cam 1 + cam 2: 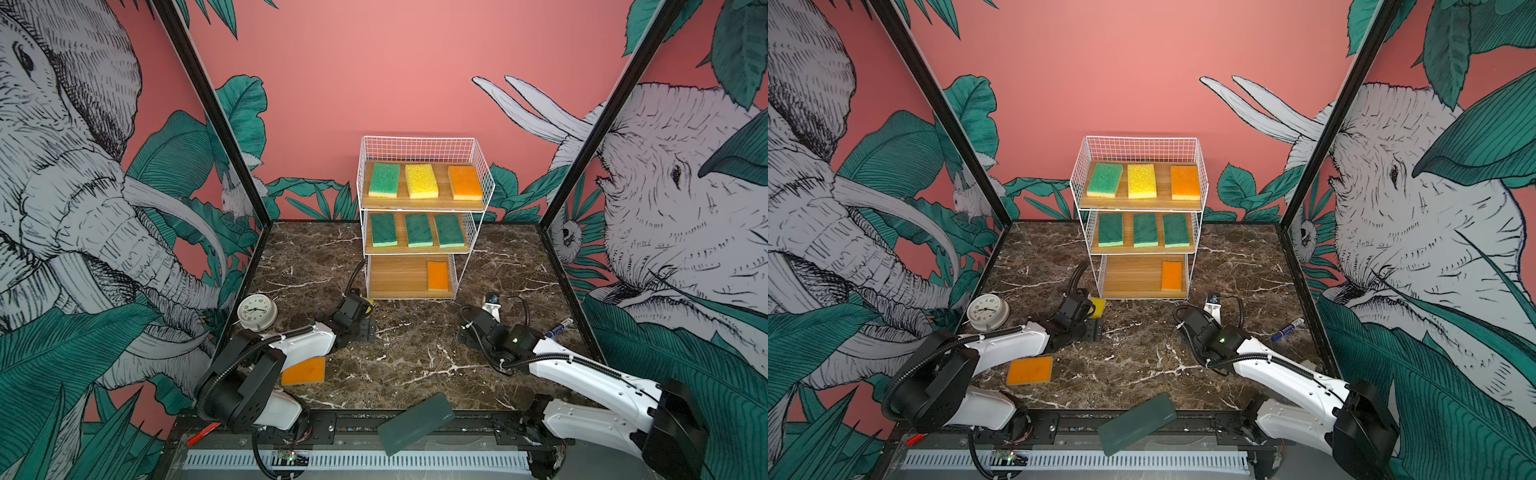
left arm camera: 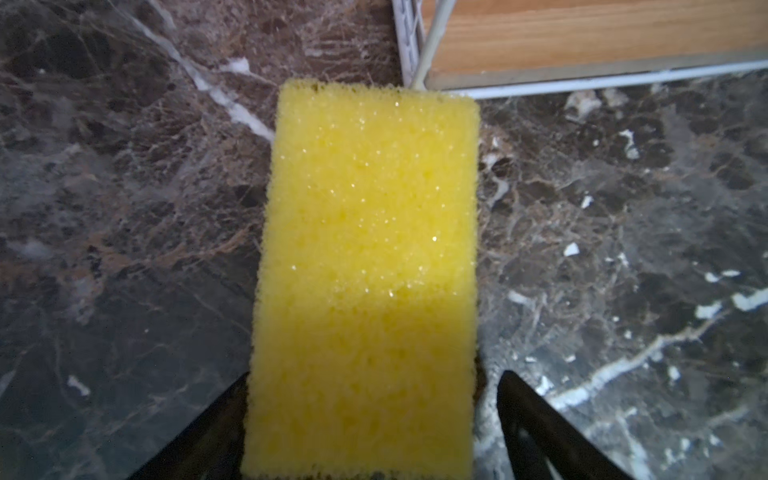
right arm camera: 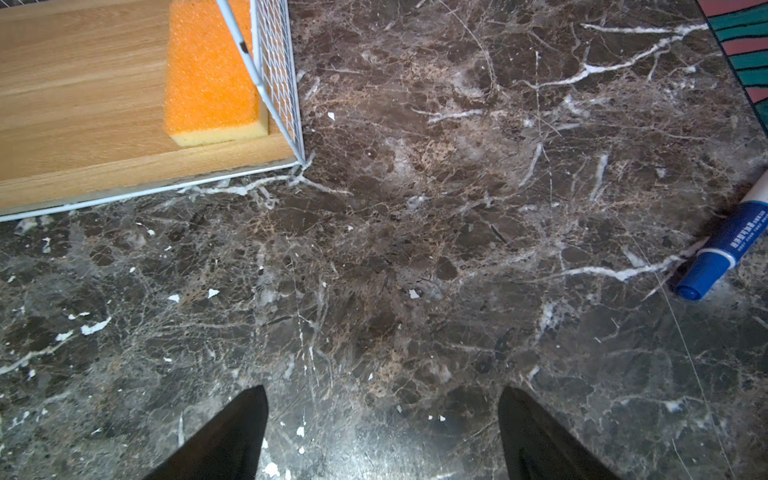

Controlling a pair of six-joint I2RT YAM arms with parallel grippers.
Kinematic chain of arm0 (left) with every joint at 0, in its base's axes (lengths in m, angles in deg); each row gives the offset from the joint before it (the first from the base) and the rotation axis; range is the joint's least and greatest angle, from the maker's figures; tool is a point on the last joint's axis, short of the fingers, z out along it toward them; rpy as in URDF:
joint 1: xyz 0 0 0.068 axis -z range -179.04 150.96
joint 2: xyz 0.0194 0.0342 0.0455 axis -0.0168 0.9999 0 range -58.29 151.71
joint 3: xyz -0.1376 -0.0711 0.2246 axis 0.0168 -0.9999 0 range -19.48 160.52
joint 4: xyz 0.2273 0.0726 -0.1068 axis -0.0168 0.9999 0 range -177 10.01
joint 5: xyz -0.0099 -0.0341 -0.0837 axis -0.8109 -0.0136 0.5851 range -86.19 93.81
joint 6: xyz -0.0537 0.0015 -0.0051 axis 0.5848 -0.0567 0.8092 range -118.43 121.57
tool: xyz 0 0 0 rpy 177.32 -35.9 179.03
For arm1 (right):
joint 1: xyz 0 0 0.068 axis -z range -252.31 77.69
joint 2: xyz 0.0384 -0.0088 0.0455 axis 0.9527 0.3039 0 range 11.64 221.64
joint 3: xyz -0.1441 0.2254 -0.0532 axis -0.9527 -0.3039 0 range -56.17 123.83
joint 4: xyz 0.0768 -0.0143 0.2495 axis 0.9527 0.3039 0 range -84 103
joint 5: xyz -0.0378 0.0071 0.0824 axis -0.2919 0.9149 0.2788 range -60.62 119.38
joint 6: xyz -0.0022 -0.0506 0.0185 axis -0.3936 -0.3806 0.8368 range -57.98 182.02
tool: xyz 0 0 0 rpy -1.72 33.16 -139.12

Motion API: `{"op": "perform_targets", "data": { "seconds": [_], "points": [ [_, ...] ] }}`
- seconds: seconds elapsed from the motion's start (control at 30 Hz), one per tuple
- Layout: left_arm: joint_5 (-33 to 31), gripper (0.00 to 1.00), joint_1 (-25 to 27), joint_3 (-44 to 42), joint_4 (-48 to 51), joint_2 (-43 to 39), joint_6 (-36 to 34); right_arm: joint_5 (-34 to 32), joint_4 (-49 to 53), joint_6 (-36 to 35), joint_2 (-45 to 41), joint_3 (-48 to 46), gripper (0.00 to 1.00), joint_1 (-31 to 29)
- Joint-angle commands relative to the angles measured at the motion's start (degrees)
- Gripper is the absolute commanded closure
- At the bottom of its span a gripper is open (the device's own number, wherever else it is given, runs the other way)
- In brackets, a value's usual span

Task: Place and organize the cleaning sponges onto the shelf
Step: 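Grasp the yellow sponge with the left gripper while the right gripper withdraws, then lift and carry the yellow sponge with the left gripper onto the bottom tier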

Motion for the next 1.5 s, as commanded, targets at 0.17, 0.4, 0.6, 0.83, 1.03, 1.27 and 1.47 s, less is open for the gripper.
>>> {"op": "perform_targets", "data": {
  "seconds": [0.17,0.4,0.6,0.83,1.03,1.27,1.47],
  "points": [
    [-0.52,0.28,0.5,0.41,4.02,3.96,1.12,-2.67,3.45,1.92,-4.3,-1.53,0.1,-0.07],
    [-1.97,0.38,4.04,-0.86,9.28,-0.9,2.47,-3.17,5.12,2.41,-6.91,-2.69,0.1,-0.07],
    [-4.52,0.4,12.33,1.61,20.78,-10.25,7.61,-2.03,2.94,2.08,-7.38,-4.53,0.11,-0.05],
    [-2.64,0.4,15.48,6.43,21.74,-14.52,18.08,-0.37,0.22,0.15,-10.47,-6.63,0.11,-0.07],
    [-1.96,0.38,16.4,9.84,12.71,-7.86,23.49,0.5,0.65,-0.65,-14.02,-8.14,0.11,-0.08],
    [-8.08,0.37,17.73,17.96,7.74,2.28,23.22,2.15,1.07,-1.72,-17.27,-9.38,0.12,-0.07],
    [-13.72,0.36,18.12,20.8,3.97,8.2,24.52,2.75,0.47,-2.37,-17.99,-9.99,0.12,-0.07]
  ]
}}
